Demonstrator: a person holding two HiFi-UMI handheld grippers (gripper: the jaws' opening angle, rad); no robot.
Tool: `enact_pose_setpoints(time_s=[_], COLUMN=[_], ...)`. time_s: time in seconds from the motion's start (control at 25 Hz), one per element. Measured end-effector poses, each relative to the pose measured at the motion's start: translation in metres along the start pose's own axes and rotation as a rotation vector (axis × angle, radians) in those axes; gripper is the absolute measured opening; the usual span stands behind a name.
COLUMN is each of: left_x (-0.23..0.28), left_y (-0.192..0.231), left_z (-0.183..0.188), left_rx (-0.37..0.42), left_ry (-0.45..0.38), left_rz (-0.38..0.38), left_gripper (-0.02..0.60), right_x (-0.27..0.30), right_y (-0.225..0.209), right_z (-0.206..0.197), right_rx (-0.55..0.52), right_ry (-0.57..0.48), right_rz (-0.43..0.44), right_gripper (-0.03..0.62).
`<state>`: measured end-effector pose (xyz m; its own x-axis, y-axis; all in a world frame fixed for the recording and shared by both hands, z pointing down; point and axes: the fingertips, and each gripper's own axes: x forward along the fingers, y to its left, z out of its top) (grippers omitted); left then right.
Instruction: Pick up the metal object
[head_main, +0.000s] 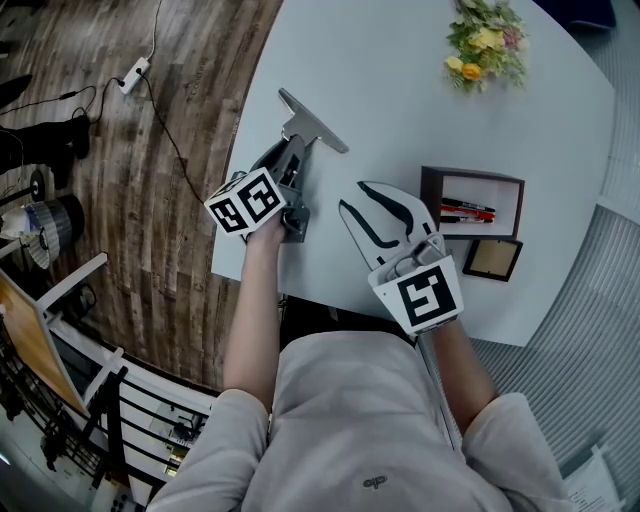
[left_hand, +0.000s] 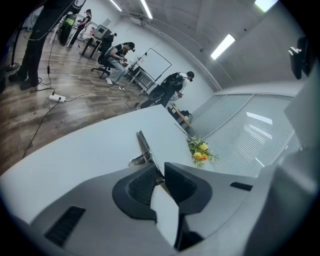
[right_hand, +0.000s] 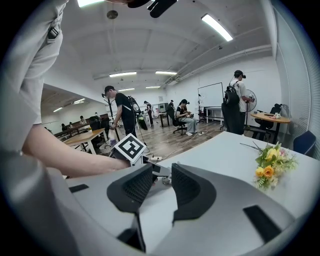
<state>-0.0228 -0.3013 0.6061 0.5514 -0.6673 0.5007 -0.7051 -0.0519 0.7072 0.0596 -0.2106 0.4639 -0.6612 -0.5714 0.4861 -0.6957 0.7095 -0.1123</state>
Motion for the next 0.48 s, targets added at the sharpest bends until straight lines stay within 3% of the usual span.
enact_pose_setpoints(time_s=[0.48], left_x=[-0.0015], left_y=[-0.0033], left_z=[0.0067], left_rx=[-0.106], left_ry=[-0.031], left_rz=[-0.043], left_gripper=[0.044], right_x=[-0.0019], right_y=[-0.0052], right_z=[0.0026], right_rx=[0.004], right_ry=[-0.009], right_rz=[-0.01], right_gripper=[0.127])
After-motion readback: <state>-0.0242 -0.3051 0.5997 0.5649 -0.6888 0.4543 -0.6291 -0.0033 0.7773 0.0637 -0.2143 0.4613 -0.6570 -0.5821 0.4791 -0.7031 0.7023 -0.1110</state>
